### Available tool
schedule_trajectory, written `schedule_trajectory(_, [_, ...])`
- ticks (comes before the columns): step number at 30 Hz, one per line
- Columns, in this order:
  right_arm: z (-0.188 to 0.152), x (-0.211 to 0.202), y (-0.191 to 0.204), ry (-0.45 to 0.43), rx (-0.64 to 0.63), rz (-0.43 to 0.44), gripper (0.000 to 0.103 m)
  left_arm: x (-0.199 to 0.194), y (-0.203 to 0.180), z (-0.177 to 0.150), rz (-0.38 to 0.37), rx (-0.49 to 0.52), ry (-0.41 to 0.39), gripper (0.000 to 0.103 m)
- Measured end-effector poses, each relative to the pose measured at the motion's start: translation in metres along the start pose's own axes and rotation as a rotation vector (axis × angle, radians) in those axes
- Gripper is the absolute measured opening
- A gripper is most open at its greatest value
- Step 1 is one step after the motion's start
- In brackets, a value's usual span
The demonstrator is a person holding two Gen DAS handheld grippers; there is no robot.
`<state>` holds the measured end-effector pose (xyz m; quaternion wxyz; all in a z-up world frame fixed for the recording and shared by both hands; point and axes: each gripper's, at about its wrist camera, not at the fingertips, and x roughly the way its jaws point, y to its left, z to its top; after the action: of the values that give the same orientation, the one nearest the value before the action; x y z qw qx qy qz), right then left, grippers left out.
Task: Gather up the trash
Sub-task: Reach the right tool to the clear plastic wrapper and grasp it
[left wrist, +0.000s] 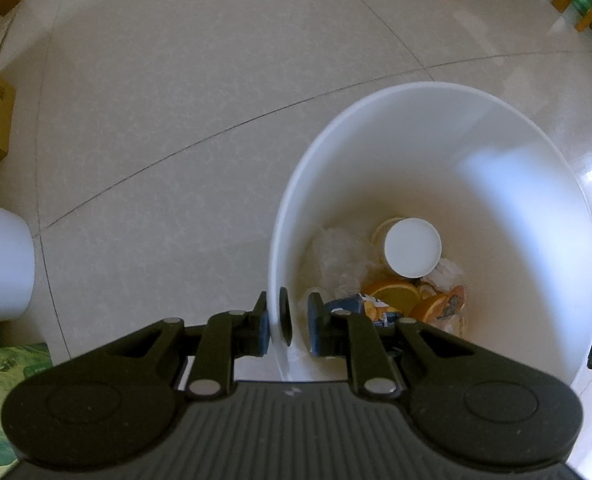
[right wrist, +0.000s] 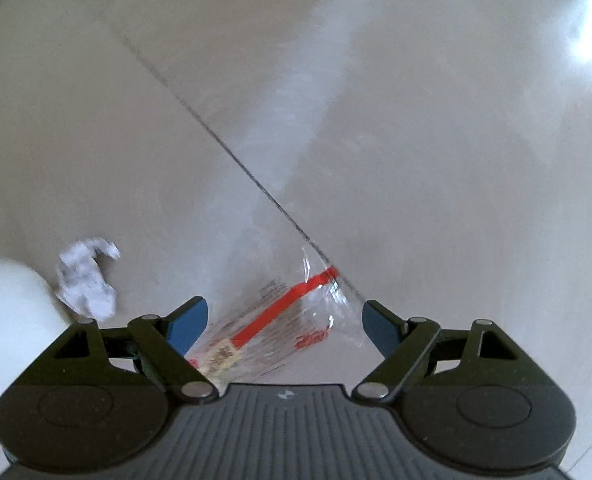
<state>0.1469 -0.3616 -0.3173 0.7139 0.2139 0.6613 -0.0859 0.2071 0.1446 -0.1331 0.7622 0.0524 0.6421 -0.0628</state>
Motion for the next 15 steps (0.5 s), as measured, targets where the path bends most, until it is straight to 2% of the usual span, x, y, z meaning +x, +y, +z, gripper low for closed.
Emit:
schedule_trajectory(2, [-0.006, -0.001, -0.007, 0.021, 0.068, 0.054, 0.088, 0.000, -0.001, 0.000, 0.000, 0.002, -0.001, 0.015])
schedule_trajectory(6, [-0.019, -0.007, -0.002, 0.005, 0.131, 0.041, 0.088, 0.000, -0.001, 0.000, 0.000, 0.001, 0.000, 0.015])
schedule_trajectory(9, [-0.032, -0.013, 0.004, -0.071, 0.113, -0.044, 0.088, 0.000, -0.001, -0.001, 0.002, 0.005, 0.000, 0.015])
schedule_trajectory(11, [-0.033, -0.018, 0.009, -0.087, 0.124, -0.085, 0.088, 0.000, -0.001, -0.001, 0.001, 0.005, -0.001, 0.015])
schedule_trajectory(15, [-0.041, -0.006, 0.001, -0.017, 0.233, 0.044, 0.088, 0.001, 0.000, -0.002, -0.003, 0.003, -0.001, 0.015])
